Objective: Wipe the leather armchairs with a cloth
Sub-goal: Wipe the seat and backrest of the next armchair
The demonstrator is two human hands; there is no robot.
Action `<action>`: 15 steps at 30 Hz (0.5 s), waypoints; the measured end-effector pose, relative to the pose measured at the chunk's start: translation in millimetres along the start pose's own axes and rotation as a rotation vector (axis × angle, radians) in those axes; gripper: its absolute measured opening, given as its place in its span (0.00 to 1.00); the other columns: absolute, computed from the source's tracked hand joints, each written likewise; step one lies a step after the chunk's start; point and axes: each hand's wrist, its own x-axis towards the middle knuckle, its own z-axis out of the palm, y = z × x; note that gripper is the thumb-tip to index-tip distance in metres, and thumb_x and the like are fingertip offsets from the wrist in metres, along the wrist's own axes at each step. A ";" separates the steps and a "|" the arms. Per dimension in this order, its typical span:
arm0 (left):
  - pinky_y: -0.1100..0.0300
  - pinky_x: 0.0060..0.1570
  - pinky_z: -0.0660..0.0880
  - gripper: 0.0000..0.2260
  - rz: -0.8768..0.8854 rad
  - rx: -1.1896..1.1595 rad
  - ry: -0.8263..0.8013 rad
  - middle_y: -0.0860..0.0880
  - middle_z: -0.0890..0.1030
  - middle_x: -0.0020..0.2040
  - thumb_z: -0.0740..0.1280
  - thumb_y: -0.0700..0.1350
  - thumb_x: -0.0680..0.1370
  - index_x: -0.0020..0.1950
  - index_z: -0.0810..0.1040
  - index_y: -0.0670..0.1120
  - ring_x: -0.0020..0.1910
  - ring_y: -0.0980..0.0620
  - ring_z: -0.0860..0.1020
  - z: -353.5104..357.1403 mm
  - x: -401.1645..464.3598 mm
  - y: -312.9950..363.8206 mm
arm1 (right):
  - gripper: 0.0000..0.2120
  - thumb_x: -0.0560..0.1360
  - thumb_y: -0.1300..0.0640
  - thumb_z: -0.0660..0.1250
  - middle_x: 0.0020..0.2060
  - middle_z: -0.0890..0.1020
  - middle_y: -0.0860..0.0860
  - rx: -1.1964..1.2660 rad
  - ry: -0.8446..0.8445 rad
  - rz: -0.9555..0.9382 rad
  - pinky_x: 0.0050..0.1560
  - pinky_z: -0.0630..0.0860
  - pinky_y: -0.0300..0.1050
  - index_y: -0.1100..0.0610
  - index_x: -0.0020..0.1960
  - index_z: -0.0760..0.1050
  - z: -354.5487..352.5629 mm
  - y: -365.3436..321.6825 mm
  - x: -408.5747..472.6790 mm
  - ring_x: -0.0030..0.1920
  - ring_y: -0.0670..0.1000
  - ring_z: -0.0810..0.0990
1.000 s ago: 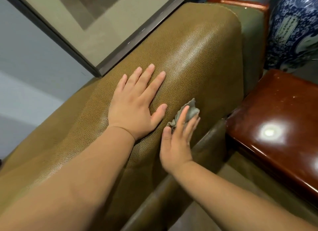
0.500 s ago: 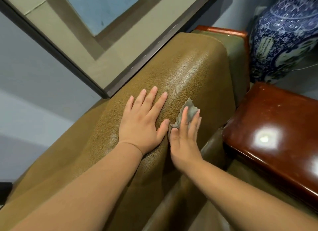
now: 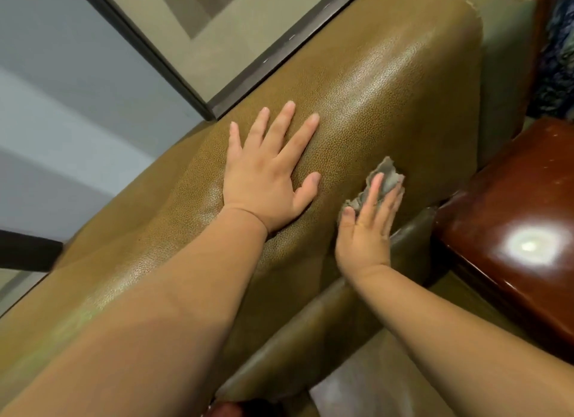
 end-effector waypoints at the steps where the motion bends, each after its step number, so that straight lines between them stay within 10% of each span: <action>1: 0.27 0.75 0.56 0.35 -0.001 0.005 -0.004 0.47 0.58 0.86 0.56 0.66 0.79 0.86 0.55 0.58 0.83 0.38 0.58 0.2 0.3 -0.8 | 0.35 0.83 0.39 0.45 0.82 0.34 0.58 0.054 -0.006 0.177 0.82 0.41 0.58 0.46 0.83 0.33 0.7 15.8 1.5 0.83 0.59 0.35; 4: 0.28 0.75 0.58 0.35 -0.012 0.014 -0.011 0.47 0.58 0.86 0.57 0.66 0.79 0.86 0.55 0.58 0.83 0.37 0.59 0.4 2.8 -3.2 | 0.29 0.87 0.45 0.44 0.83 0.37 0.61 0.139 0.005 0.543 0.82 0.45 0.63 0.50 0.85 0.40 7.4 14.9 2.0 0.83 0.65 0.41; 6: 0.29 0.75 0.59 0.36 -0.028 0.020 -0.015 0.47 0.58 0.86 0.57 0.65 0.79 0.86 0.55 0.58 0.83 0.37 0.59 1.5 1.2 -3.3 | 0.27 0.86 0.51 0.42 0.81 0.39 0.68 0.200 0.043 0.355 0.80 0.45 0.69 0.60 0.82 0.56 16.7 -22.6 -15.5 0.80 0.73 0.44; 11: 0.29 0.75 0.59 0.35 -0.025 0.005 -0.006 0.47 0.58 0.85 0.57 0.65 0.80 0.86 0.55 0.58 0.83 0.38 0.59 5.1 -1.5 0.8 | 0.37 0.83 0.35 0.42 0.80 0.28 0.59 0.083 -0.078 -0.149 0.81 0.39 0.57 0.49 0.82 0.28 25.9 -30.0 -53.1 0.81 0.60 0.29; 15: 0.29 0.76 0.60 0.34 -0.035 0.006 0.011 0.48 0.59 0.85 0.55 0.65 0.80 0.86 0.54 0.59 0.83 0.41 0.60 8.7 -0.1 4.0 | 0.35 0.85 0.40 0.46 0.83 0.37 0.61 0.087 -0.016 0.416 0.83 0.43 0.59 0.51 0.83 0.31 23.8 36.0 -24.9 0.83 0.61 0.37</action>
